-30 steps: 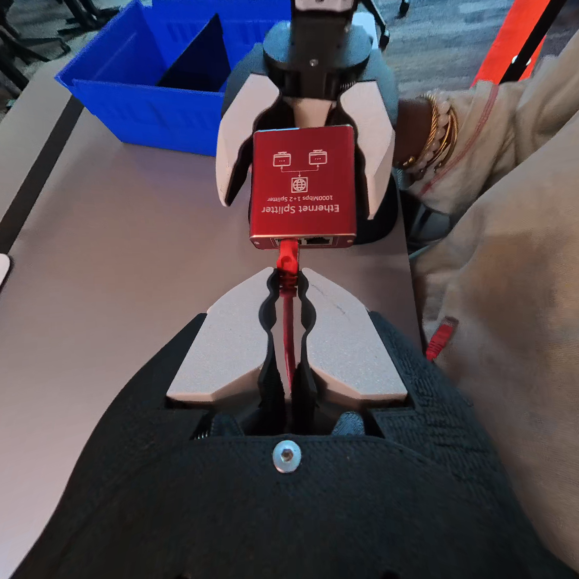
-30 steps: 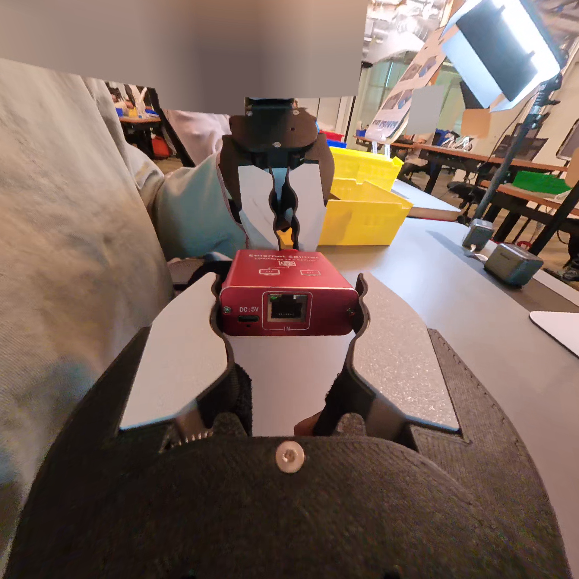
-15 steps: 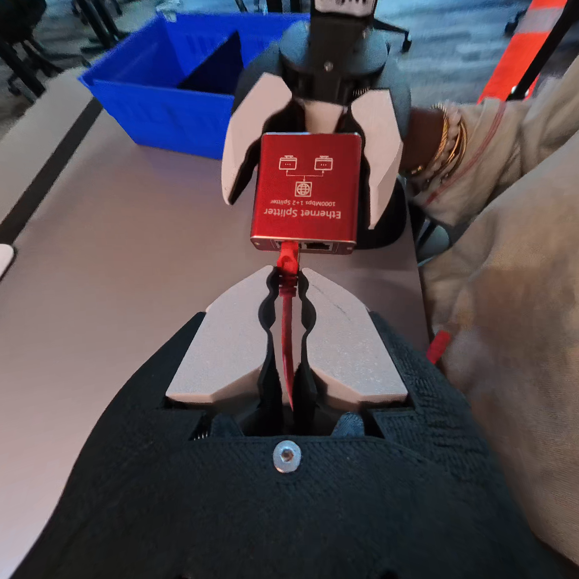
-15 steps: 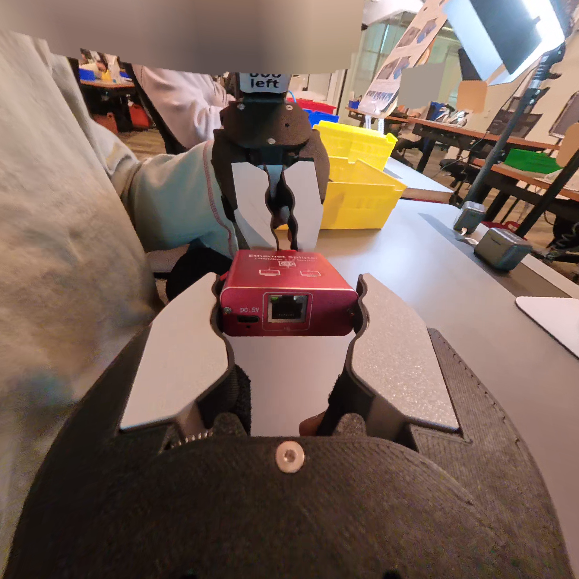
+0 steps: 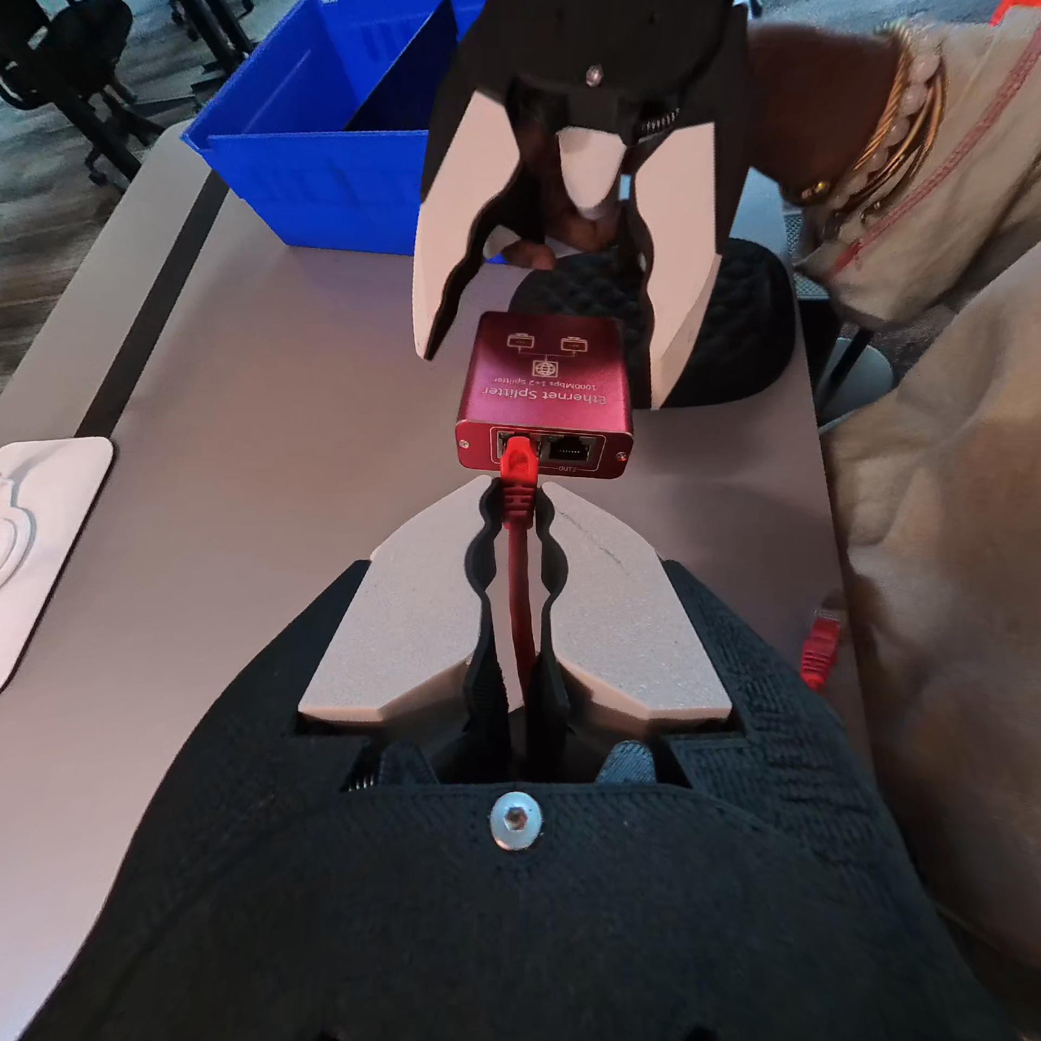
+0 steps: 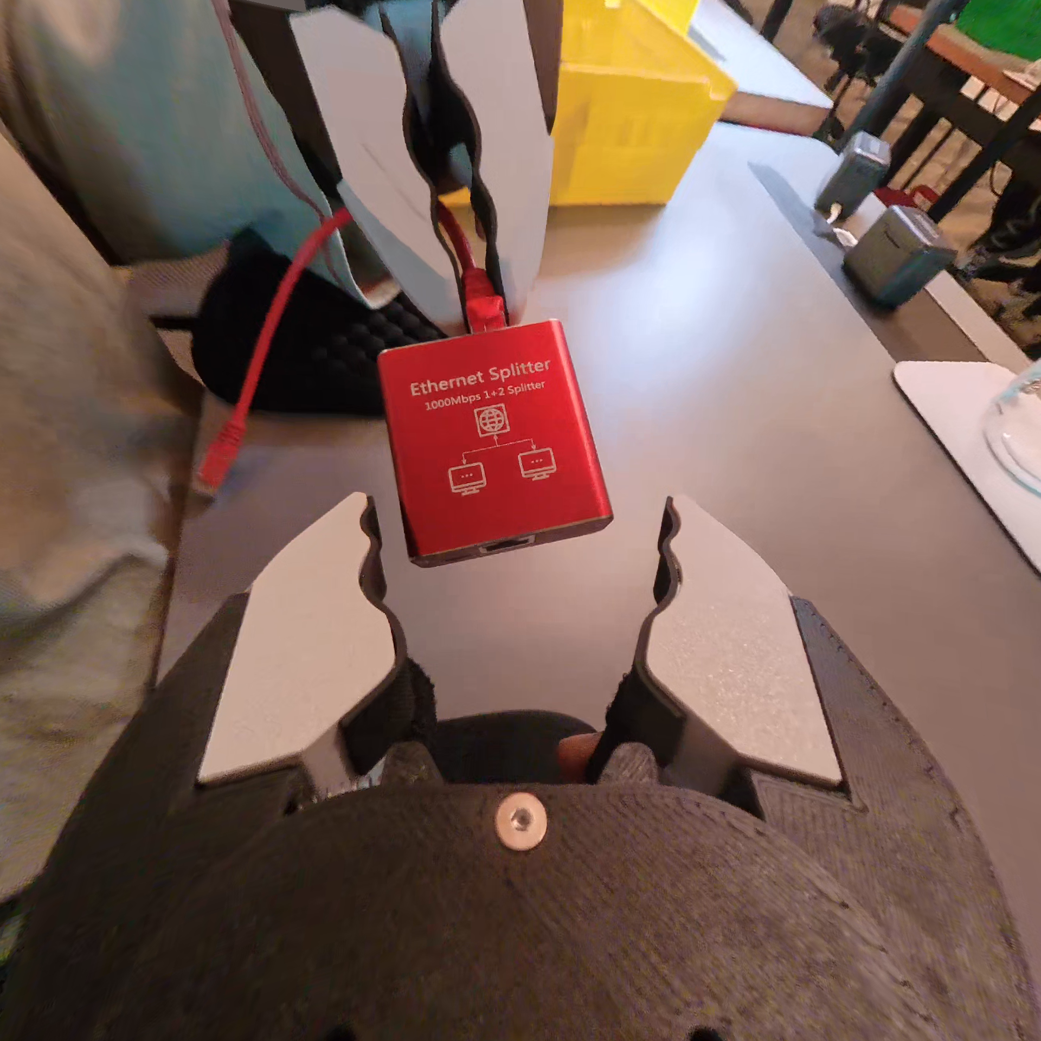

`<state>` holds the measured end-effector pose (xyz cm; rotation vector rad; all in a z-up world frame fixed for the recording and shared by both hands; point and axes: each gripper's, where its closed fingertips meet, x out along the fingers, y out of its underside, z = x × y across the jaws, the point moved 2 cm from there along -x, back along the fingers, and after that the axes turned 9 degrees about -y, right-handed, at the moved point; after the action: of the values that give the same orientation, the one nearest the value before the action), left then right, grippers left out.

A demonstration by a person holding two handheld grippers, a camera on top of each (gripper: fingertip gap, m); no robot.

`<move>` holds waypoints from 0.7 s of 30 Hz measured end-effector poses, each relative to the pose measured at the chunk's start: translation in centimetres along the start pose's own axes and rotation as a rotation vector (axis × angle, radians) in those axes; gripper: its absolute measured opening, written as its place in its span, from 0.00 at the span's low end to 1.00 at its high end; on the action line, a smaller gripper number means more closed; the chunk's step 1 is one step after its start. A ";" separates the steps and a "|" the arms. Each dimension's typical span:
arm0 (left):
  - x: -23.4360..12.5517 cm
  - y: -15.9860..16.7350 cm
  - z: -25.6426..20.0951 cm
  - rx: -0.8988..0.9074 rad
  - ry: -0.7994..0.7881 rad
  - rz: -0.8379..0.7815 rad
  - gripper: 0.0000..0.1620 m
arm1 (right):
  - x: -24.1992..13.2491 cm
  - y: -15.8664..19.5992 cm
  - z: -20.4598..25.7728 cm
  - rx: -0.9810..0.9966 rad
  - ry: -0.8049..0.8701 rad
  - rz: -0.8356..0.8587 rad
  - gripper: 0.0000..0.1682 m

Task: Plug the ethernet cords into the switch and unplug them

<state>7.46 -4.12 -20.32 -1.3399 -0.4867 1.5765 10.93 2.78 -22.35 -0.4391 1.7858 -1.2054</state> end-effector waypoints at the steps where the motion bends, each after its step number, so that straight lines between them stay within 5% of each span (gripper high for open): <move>1: 0.2 0.1 0.0 0.009 -0.002 0.011 0.07 | 0.1 0.1 0.1 -0.022 0.012 0.041 0.57; 7: 1.4 0.6 -0.5 0.100 -0.008 0.096 0.07 | 1.2 -0.2 0.8 -0.211 0.034 0.318 0.44; 15: 2.2 0.8 -1.1 0.033 0.008 0.105 0.08 | 2.5 1.2 0.7 -0.247 -0.048 0.472 0.42; 18: 1.4 2.0 0.5 -0.094 -0.083 0.125 0.34 | 2.6 2.1 0.7 -0.238 -0.084 0.483 0.42; 21: -1.3 1.9 2.7 -0.236 -0.192 -0.020 0.39 | 2.9 3.5 0.2 -0.215 -0.091 0.507 0.42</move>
<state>4.14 -5.37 -20.32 -1.3571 -0.8233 1.6790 10.19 2.25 -26.82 -0.1412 1.8085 -0.6361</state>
